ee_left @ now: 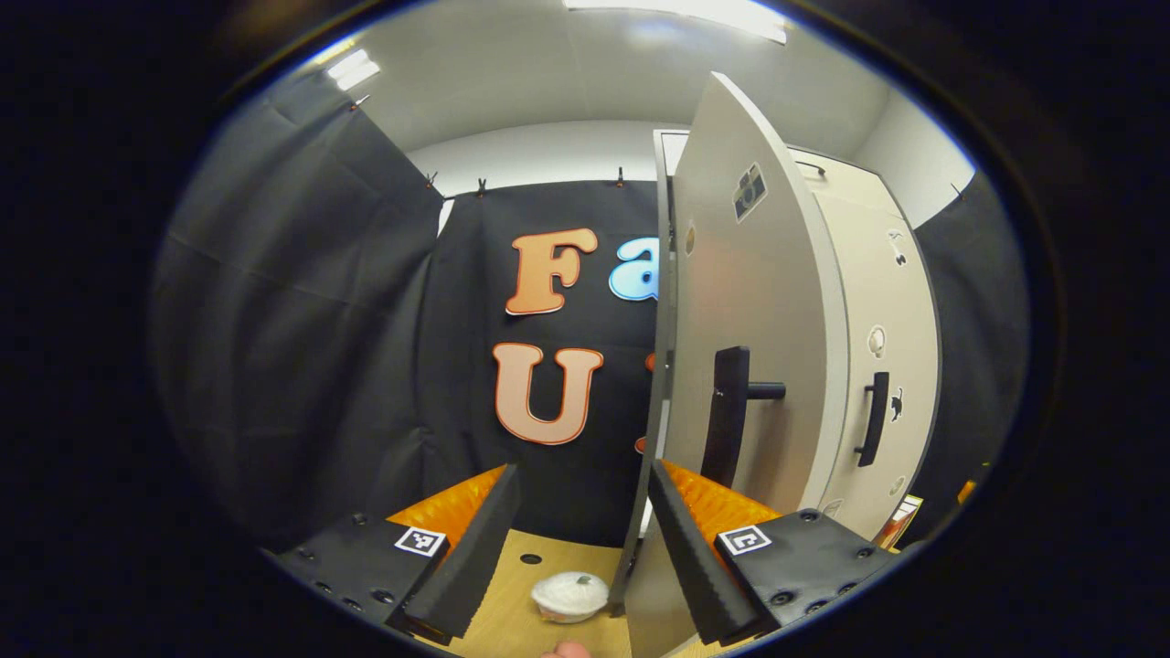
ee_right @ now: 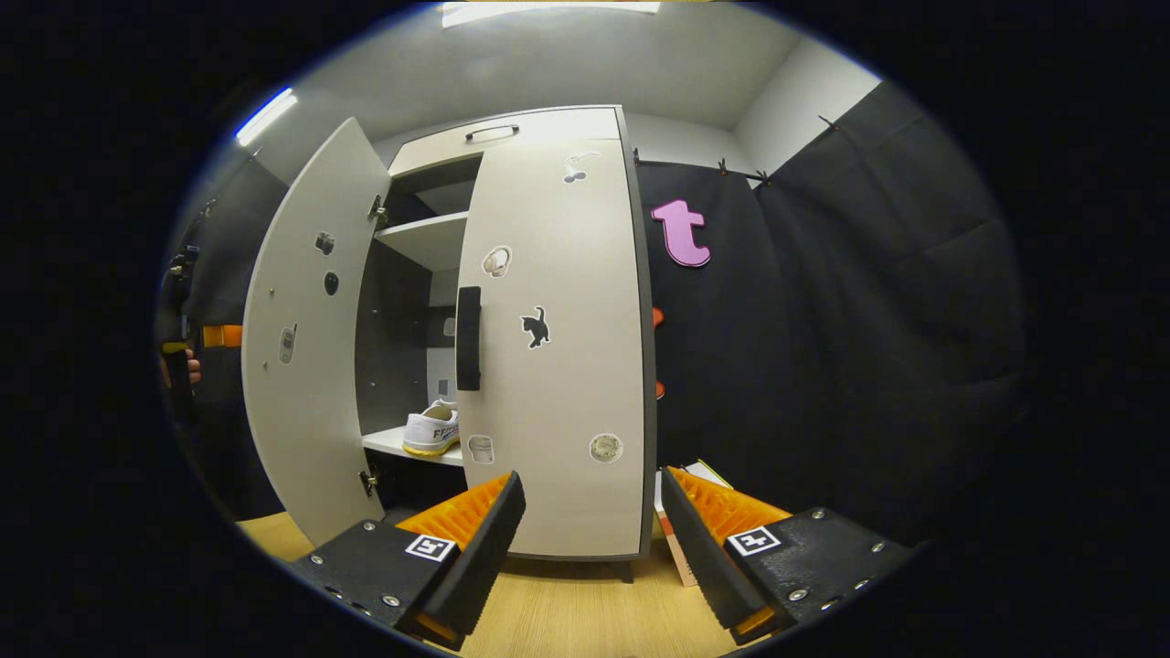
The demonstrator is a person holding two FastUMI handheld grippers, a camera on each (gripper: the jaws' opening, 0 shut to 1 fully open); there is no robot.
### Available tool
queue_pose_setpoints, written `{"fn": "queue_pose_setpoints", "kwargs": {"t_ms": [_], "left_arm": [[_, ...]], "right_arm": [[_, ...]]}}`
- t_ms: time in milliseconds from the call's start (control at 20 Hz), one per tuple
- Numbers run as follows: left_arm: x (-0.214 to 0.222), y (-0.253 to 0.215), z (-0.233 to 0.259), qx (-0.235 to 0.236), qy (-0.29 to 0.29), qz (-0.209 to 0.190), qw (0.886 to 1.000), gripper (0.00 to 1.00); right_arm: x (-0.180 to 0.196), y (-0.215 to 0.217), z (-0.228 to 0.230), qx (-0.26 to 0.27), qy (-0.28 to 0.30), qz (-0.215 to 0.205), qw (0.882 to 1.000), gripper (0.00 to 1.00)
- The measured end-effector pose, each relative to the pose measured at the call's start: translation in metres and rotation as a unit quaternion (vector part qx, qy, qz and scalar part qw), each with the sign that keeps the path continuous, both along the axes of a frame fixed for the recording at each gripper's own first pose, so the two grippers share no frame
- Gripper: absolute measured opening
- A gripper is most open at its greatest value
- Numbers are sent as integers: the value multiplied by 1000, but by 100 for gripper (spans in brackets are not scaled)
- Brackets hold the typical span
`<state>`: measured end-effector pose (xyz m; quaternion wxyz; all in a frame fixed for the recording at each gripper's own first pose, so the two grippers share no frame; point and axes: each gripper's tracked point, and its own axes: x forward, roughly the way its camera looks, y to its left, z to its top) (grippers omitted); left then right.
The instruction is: Grab one shoe with the right hand and put it into the shoe cabinet, grab the other shoe with the left hand and put it into the shoe cabinet; then close the right door with the right hand and the left door with the left hand.
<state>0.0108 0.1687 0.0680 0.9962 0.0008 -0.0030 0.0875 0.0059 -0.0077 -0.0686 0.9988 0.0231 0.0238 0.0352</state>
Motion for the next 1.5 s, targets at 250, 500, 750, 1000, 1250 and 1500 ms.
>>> {"fn": "queue_pose_setpoints", "kwargs": {"t_ms": [250, 500, 750, 1000, 1250, 1500], "left_arm": [[5, -33, -3, -12, 1, -37, 999, 90], [18, -69, -6, -20, 3, -83, 996, 93], [30, -116, -12, -20, 4, -135, 991, 94], [51, -160, -22, -39, 11, -178, 983, 95], [70, -182, -24, -49, 14, -194, 980, 94], [91, -196, -30, -64, 20, -197, 978, 95]], "right_arm": [[-3, -5, 1, -3, 0, -10, 1000, 92], [-6, -15, 6, -4, -3, -23, 1000, 93], [-11, -27, 5, -6, 0, -41, 999, 92], [-16, -37, 3, -4, 5, -57, 998, 92], [-20, -53, 5, -3, 4, -77, 997, 93], [-22, -65, 3, -5, 8, -90, 996, 92]]}}
